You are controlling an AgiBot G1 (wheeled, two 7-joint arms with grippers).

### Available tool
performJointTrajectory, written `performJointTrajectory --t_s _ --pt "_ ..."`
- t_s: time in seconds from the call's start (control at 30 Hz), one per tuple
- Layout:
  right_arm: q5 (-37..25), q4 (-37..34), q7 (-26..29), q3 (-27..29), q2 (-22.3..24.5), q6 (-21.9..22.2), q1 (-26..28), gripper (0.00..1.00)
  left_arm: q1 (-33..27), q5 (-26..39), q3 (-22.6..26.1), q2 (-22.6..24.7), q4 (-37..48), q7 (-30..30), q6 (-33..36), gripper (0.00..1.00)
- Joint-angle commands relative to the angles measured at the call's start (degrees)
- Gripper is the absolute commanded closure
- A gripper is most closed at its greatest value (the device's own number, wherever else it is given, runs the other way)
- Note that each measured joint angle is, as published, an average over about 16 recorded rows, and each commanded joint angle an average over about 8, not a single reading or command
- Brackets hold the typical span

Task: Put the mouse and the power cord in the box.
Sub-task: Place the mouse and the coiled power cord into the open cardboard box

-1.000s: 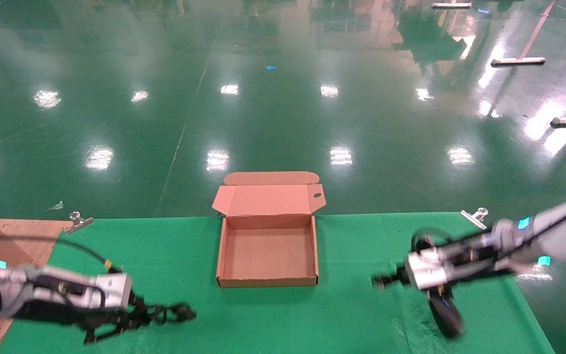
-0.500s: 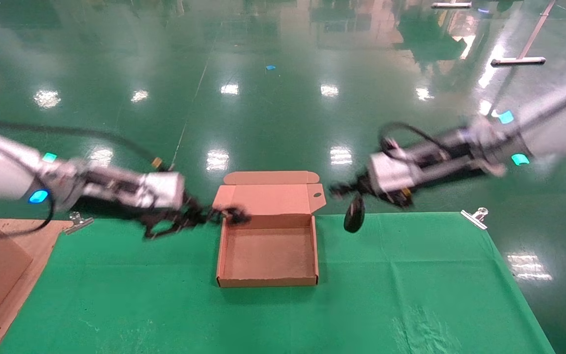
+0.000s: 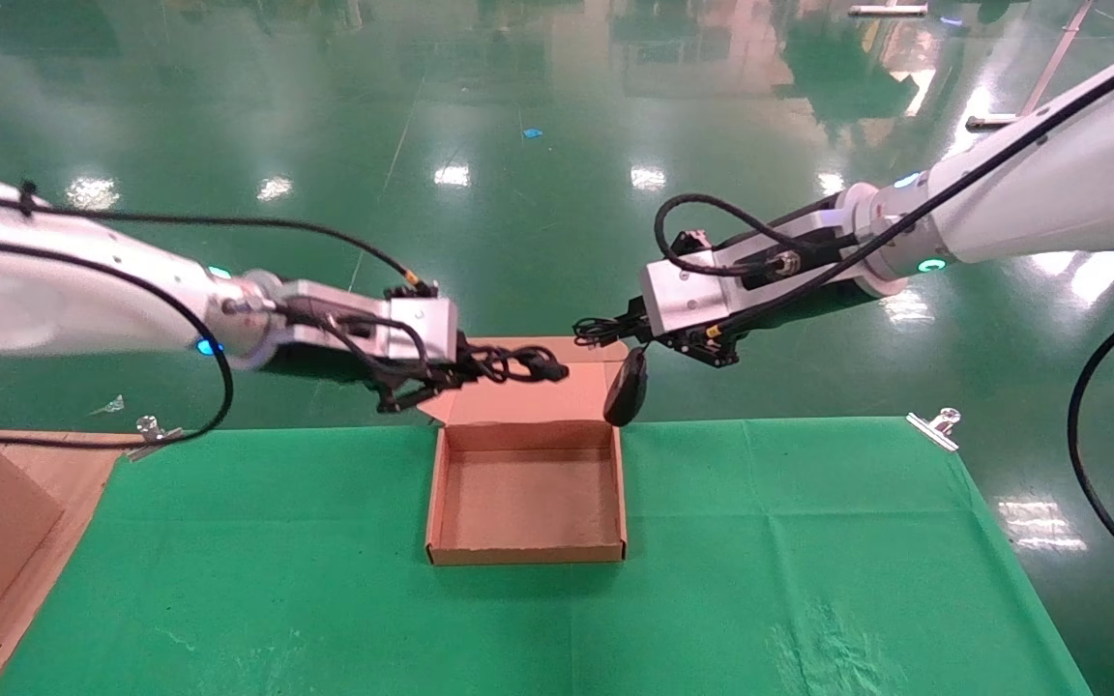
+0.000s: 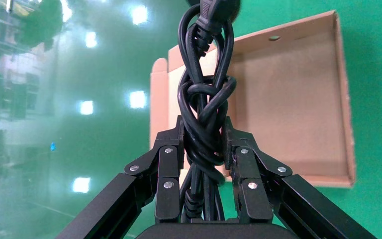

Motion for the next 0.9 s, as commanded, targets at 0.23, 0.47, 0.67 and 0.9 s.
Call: performJointTrajectory --t_s 0.23,0.47,0.67,0.9 --pt "0.96 -1.07 -1.13 0.6 1.5 -1.52 0.64 1.0 6.56 -0.92 -0.28 2.51 -2.86 4.85 -8.52 1.0" --pt "1.14 -2.38 -2.45 0.72 3.51 -2.6 0.02 1.0 13.94 -3.1 1.08 3.28 -9.79 6.09 -15.13 1.0" --pt "1.02 -3.02 -3.51 0.64 4.58 -2.49 -0.79 1.0 17.56 -5.39 4.19 3.35 -13.57 2.93 -17.65 0.49" --pt "1.13 -3.39 -4.45 0.72 5.15 -2.62 -1.47 1.0 18.16 -7.05 8.75 3.26 -15.6 -1.23 -19.48 0.0"
